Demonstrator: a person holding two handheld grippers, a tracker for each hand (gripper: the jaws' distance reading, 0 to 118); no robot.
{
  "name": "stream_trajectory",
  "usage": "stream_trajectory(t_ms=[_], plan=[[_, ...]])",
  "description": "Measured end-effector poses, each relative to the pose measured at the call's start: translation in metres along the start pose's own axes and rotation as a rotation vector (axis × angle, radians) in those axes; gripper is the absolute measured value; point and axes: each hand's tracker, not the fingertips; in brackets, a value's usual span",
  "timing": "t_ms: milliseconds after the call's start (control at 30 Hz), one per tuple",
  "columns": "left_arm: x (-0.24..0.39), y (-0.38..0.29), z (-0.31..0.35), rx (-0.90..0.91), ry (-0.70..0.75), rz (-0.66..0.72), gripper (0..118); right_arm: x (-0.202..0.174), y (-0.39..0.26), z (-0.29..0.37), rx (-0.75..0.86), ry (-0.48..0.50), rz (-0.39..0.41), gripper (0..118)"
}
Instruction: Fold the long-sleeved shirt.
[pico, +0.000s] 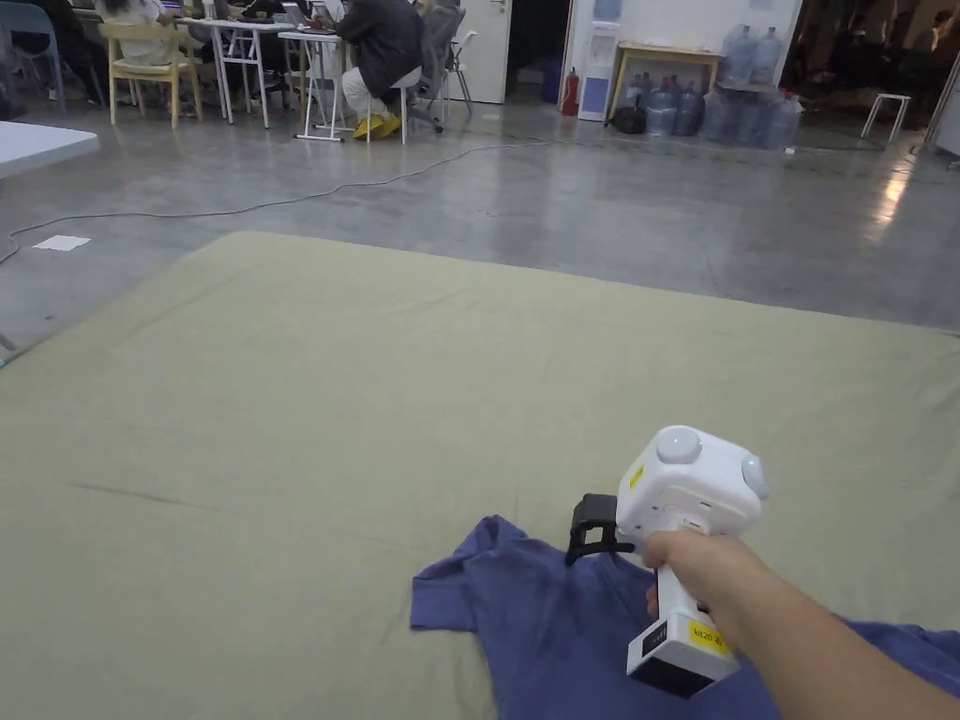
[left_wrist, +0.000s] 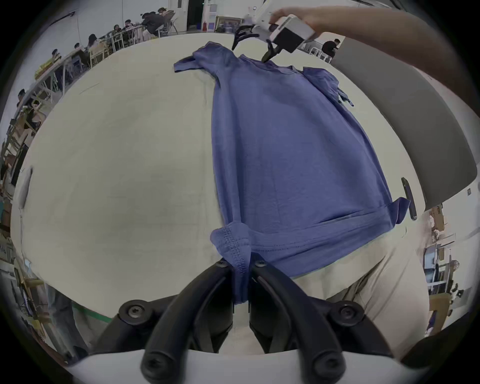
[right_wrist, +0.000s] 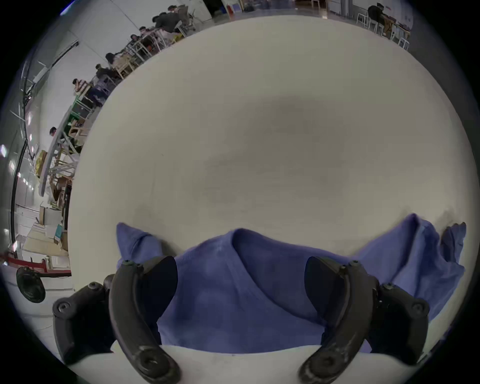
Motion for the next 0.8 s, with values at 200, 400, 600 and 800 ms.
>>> stream_trajectory(t_ms=[200,400,600,800], plan=[[-0.008,0.001,-0.008,-0.013,-0.015,0.019,2,-0.036,-0.03,-0.004,0.044,-0.256,0.277,3],[-0.015,-0.003,-0.006,-0.008,-0.015,0.026,2,-0.04,-0.061,0.035,0.051,-0.195,0.358,0],[-0.021,0.001,0.022,0.074,-0.005,0.056,2,0.008,-0.07,0.13,0.23,-0.024,0.27,0],[-0.029,0.02,0.069,0.19,0.023,0.013,2,0.053,-0.126,0.289,0.409,-0.019,0.367,0]])
